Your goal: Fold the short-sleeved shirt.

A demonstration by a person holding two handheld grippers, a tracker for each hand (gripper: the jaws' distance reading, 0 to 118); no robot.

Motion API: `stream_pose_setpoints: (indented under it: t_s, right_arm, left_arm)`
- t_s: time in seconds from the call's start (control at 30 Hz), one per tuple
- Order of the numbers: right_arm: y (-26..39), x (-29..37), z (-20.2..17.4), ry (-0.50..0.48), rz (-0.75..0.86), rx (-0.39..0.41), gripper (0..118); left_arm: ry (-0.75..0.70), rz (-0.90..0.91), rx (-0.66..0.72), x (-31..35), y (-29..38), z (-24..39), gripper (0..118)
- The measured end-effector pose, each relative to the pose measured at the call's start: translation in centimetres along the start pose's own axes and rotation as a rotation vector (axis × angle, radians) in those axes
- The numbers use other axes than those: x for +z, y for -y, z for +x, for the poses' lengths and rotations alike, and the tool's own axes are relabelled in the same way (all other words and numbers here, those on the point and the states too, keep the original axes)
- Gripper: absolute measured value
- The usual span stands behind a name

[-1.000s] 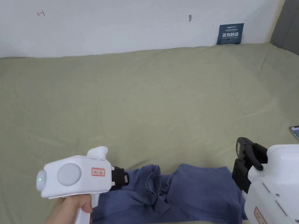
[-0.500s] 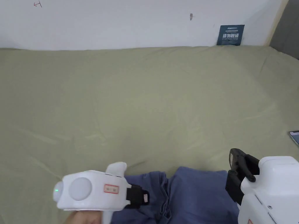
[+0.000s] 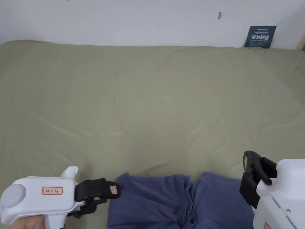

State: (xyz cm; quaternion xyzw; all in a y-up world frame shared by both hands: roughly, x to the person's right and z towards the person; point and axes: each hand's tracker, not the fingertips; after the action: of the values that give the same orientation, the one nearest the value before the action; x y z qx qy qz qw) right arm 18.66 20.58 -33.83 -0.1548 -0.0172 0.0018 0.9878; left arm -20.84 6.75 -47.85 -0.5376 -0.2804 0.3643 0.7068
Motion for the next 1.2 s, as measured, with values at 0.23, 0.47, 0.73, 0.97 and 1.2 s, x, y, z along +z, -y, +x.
stream_pose_setpoints:
  t_s: [0.23, 0.47, 0.73, 0.97, 1.2]
  right_arm:
    - [-0.2, 0.0, 0.7, 0.016, -0.006, 0.016, 3]
    - [-1.0, 1.2, 2.5, 0.06, 0.019, 0.008, 3]
    - [-2.1, 2.2, 3.4, 0.058, 0.071, -0.009, 3]
    - [-2.5, 2.4, 2.8, 0.022, 0.097, -0.014, 3]
    - [-2.5, 3.7, 2.7, 0.011, 0.109, -0.014, 3]
  left_arm:
    - [0.173, -0.028, 0.121, -5.3, -1.6, -2.7, 80]
    - [0.049, -0.004, 0.126, -4.4, -0.9, -1.9, 13]
    - [-0.131, 0.185, 0.069, 6.3, 1.3, 1.9, 11]
    - [-0.396, 0.176, -0.208, 10.7, 1.2, 8.0, 11]
    - [-0.549, 0.114, -0.38, 3.7, 1.8, 16.1, 11]
